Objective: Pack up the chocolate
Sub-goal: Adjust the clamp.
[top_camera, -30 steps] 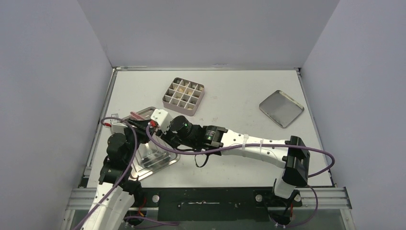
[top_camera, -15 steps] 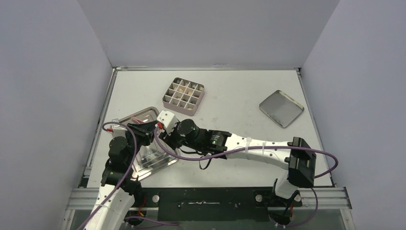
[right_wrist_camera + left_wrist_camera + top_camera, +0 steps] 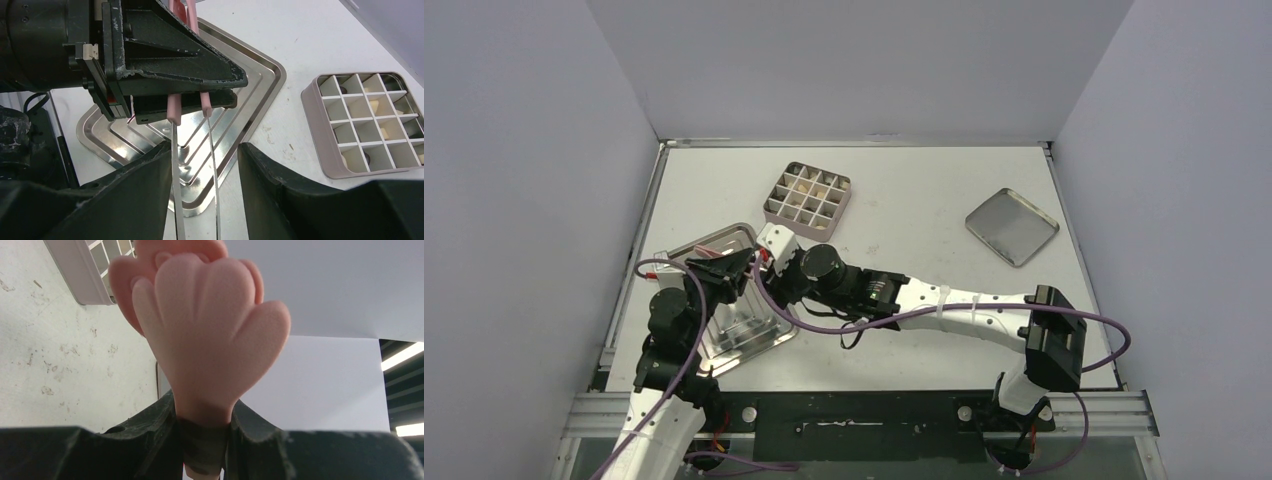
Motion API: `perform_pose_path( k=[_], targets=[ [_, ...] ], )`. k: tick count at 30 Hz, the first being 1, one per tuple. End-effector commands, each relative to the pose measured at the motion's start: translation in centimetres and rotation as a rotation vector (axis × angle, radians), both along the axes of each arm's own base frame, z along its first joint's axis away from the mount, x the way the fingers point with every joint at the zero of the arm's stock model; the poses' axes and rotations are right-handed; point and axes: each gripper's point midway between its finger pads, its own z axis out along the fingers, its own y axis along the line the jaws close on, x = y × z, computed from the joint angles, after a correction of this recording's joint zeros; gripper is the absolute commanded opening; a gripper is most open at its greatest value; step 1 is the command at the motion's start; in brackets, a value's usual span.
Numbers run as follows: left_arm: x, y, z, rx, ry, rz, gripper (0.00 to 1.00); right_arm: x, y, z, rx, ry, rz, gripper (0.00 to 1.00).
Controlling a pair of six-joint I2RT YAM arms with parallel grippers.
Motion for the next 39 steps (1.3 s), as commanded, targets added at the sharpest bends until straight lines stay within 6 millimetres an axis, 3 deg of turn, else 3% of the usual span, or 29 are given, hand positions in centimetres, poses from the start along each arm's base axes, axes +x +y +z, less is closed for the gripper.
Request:
perform_pose_path(
  k=[1,15,24,39],
  targets=[
    [-0.3,-0.3,2.7,-0.065,-0.077,-0.016,0.0,1.4,0.0,2.4,0.071,-0.082,-0.04,0.48],
    [-0.4,-0.4,1.6,-0.153,-0.029,-0.022,0.0,1.1,0.1,1.1,0.007,-0.216,-0.037,0.48],
    [-0.4,-0.2,1.4,-0.159,-0.027,-0.008,0.0,0.7,-0.4,-0.1,-0.07,-0.184,-0.022,0.55],
    [-0.5,0.0,0.8,-0.17,-0.012,0.002,0.0,-0.2,-1.1,-0.9,-0.193,-0.196,0.027,0.56]
  ],
)
